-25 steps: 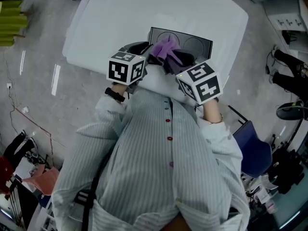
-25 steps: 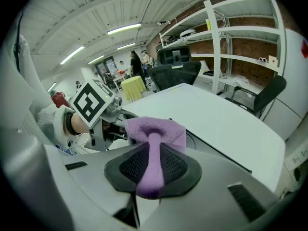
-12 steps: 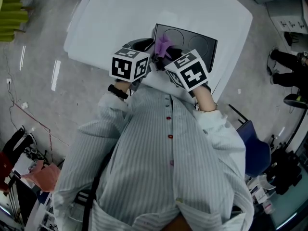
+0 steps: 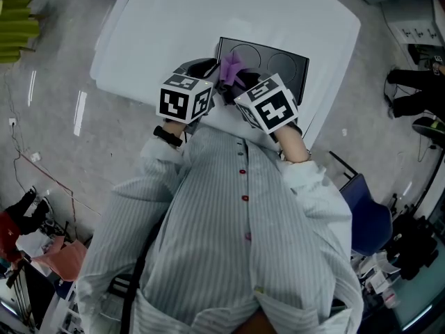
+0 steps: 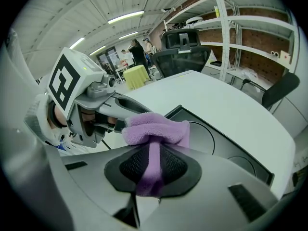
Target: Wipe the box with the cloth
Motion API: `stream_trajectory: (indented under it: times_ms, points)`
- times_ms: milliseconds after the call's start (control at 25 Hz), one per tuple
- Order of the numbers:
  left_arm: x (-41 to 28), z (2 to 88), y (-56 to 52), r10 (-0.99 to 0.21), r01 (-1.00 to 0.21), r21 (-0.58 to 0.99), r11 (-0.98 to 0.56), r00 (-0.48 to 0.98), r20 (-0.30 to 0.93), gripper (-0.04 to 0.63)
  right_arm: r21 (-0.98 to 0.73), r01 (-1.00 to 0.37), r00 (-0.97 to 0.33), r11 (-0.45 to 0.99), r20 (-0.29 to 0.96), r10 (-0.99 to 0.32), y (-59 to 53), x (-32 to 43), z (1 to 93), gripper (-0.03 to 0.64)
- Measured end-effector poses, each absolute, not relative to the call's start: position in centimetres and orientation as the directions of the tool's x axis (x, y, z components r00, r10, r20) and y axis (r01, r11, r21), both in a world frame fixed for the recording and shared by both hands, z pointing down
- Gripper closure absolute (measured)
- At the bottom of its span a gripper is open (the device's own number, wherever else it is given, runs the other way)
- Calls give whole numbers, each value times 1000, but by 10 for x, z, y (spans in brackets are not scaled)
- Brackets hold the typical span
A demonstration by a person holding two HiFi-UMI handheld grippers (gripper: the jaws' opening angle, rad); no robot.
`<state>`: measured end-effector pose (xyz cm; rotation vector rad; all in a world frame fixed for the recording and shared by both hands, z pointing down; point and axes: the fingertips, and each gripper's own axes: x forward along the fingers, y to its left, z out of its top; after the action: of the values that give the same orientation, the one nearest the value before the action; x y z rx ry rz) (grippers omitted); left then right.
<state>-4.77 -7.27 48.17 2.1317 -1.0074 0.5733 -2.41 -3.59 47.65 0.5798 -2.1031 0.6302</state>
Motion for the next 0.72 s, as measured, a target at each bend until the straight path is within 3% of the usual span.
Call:
stream_trajectory:
  times_ms: [720]
  points:
    - [-52, 484, -74, -485, -803, 387, -453, 587, 649, 526, -232, -683, -509, 693, 831, -224, -37, 22, 479, 552]
